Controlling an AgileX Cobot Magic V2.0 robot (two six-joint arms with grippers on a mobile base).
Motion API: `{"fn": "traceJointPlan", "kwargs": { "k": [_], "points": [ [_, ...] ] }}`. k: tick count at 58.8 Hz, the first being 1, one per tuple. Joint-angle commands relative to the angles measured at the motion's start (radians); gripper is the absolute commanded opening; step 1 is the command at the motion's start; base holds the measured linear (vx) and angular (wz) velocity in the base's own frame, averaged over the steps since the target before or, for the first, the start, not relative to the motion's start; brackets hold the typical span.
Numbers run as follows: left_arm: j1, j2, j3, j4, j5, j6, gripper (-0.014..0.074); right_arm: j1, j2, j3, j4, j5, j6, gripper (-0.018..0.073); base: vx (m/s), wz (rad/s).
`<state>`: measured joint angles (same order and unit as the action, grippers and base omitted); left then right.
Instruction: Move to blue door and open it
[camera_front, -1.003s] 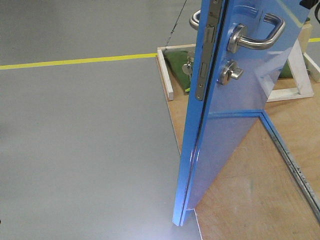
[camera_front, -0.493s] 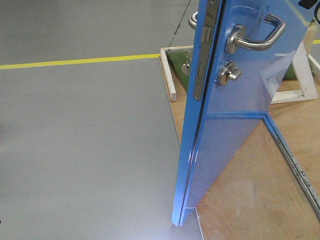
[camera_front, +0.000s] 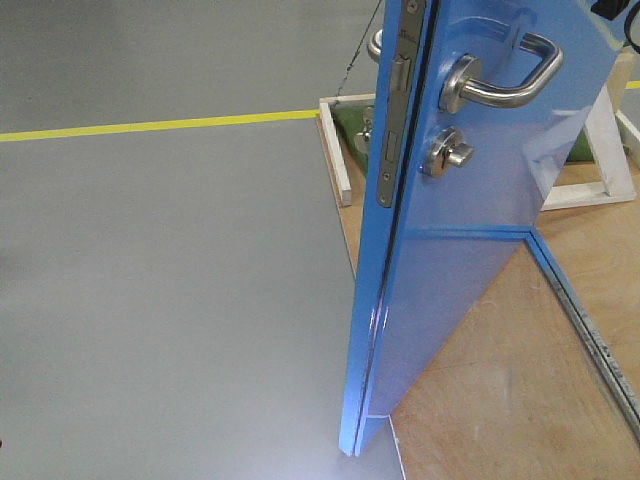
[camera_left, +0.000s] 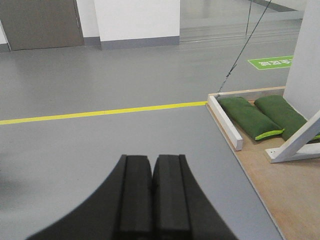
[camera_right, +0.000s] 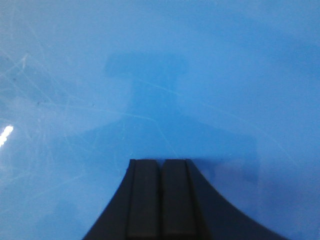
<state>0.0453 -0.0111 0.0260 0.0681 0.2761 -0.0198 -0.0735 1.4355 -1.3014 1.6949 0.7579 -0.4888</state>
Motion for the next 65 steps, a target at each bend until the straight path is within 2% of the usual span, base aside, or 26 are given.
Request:
{"fn": "traceJointPlan", "kwargs": {
  "k": [1, 65],
  "points": [
    [-0.006, -0.013, -0.025, -0.003, -0.085, -0.007, 0.0073, 0.002, -0.029, -0.030, 0.084, 0.010, -0.014, 0.0012, 0.01, -0.01],
    [-0.006, -0.013, -0.025, -0.003, -0.085, -0.007, 0.0073, 0.002, -0.029, -0.030, 0.084, 0.009, -0.014, 0.0012, 0.02, -0.02]
  ]
}}
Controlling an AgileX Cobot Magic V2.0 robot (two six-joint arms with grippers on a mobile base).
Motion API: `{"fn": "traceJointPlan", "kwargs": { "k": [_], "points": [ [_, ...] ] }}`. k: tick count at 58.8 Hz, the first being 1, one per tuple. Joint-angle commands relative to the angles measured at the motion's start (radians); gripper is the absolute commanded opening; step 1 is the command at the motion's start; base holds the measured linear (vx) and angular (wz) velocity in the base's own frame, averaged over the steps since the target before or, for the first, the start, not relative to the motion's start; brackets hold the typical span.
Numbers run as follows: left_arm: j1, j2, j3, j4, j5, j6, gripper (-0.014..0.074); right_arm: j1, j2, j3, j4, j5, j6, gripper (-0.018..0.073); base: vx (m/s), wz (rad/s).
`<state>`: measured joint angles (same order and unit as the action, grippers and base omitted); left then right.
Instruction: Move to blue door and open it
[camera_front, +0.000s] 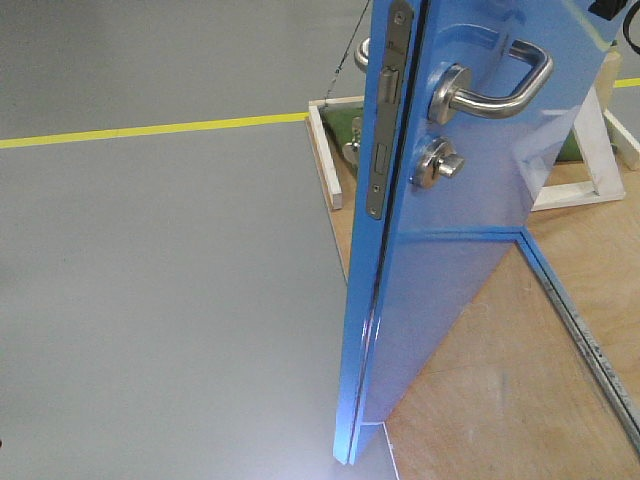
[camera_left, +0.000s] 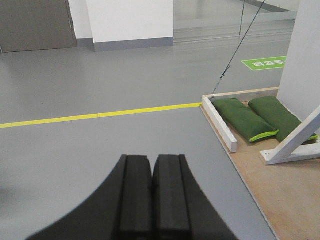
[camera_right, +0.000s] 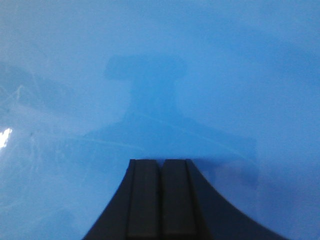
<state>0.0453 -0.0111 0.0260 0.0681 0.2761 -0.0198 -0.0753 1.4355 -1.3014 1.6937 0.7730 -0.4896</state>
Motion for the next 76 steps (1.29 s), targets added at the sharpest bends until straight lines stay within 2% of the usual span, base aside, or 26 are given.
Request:
{"fn": "traceJointPlan", "kwargs": {
  "k": [1, 76],
  "points": [
    [-0.006, -0.013, -0.025, -0.003, -0.085, -0.007, 0.0073, 0.003, -0.029, -0.030, 0.085, -0.006, -0.014, 0.0012, 0.05, -0.05],
    [-0.006, -0.013, -0.025, -0.003, -0.085, -0.007, 0.0073, 0.003, -0.026, -0.030, 0.085, -0.004, -0.014, 0.0012, -0.01, 0.04]
  ]
}}
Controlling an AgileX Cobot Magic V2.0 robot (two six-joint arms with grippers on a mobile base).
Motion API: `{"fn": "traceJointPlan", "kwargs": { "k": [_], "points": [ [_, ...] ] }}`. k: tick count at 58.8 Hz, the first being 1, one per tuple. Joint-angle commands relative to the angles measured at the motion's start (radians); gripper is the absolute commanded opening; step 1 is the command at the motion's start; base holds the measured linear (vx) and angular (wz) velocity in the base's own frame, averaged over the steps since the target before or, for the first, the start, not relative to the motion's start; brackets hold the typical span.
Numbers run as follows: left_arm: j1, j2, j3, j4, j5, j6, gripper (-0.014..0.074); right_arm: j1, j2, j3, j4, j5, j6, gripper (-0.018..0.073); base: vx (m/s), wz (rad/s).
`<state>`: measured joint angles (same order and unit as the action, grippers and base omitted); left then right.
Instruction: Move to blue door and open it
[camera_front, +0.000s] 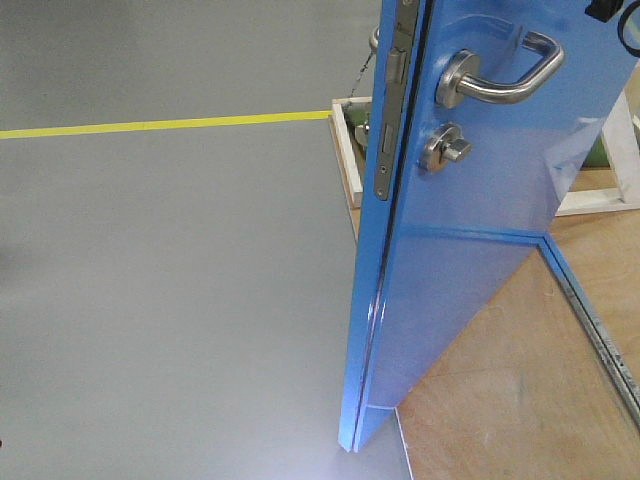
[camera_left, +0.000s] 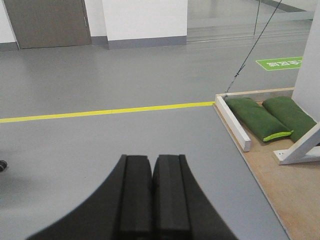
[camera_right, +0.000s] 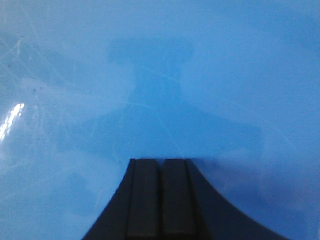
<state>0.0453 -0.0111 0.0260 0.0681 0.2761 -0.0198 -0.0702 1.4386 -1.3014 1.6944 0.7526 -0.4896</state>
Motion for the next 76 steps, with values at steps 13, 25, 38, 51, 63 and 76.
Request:
{"fn": "traceJointPlan", "kwargs": {
  "k": [13, 25, 38, 51, 63, 76],
  "points": [
    [-0.006, -0.013, -0.025, -0.003, -0.085, -0.007, 0.0073, -0.002, -0.029, -0.030, 0.085, 0.014, -0.014, 0.0012, 0.01, -0.01],
    [-0.006, -0.013, -0.025, -0.003, -0.085, -0.007, 0.0073, -0.002, -0.029, -0.030, 0.085, 0.014, -0.014, 0.0012, 0.00, 0.00],
    [-0.006, -0.013, -0.025, -0.003, -0.085, -0.007, 0.0073, -0.002, -0.029, -0.030, 0.085, 0.014, -0.014, 0.0012, 0.00, 0.00],
    [-0.006, -0.013, -0.025, -0.003, -0.085, -0.007, 0.0073, -0.002, -0.029, -0.030, 0.085, 0.014, -0.014, 0.0012, -0.02, 0.04],
    [-0.006, -0.013, -0.025, -0.003, -0.085, -0.007, 0.0073, -0.002, -0.029, -0.030, 0.085, 0.014, -0.014, 0.0012, -0.06, 0.17],
    [-0.006, -0.013, -0.025, -0.003, -0.085, -0.007, 0.0073, -0.002, -0.029, -0.030, 0.085, 0.030, -0.014, 0.0012, -0.04, 0.12]
  ]
}}
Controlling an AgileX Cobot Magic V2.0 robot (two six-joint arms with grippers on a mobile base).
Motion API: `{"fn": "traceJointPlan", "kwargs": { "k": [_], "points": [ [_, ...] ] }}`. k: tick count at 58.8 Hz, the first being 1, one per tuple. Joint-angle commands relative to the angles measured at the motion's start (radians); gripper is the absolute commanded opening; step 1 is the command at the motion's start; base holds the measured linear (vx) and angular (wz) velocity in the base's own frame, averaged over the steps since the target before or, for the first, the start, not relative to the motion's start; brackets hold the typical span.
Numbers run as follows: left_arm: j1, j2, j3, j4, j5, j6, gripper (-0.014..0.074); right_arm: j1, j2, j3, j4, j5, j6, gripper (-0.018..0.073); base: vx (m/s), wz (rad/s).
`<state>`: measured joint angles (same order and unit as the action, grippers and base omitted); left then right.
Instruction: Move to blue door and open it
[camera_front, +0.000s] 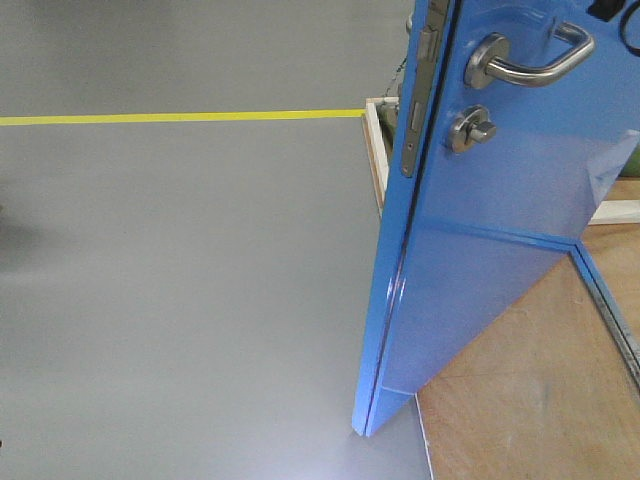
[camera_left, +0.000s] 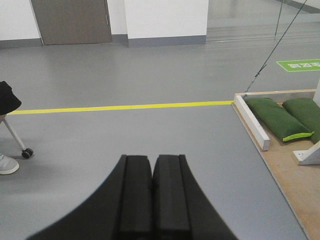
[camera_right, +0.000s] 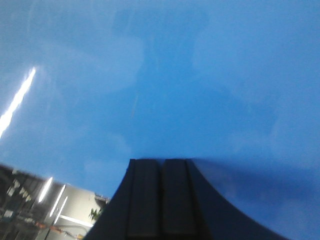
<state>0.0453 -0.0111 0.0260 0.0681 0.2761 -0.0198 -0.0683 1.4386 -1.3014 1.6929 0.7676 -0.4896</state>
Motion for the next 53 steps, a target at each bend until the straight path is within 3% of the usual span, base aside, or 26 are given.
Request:
{"fn": "traceJointPlan", "kwargs": {
  "k": [1, 53],
  "points": [
    [-0.006, -0.013, -0.025, -0.003, -0.085, -0.007, 0.0073, -0.004, -0.029, -0.030, 0.086, 0.015, -0.014, 0.0012, 0.00, 0.01],
    [-0.006, -0.013, -0.025, -0.003, -0.085, -0.007, 0.0073, -0.004, -0.029, -0.030, 0.086, 0.022, -0.014, 0.0012, 0.01, -0.02]
  ]
}}
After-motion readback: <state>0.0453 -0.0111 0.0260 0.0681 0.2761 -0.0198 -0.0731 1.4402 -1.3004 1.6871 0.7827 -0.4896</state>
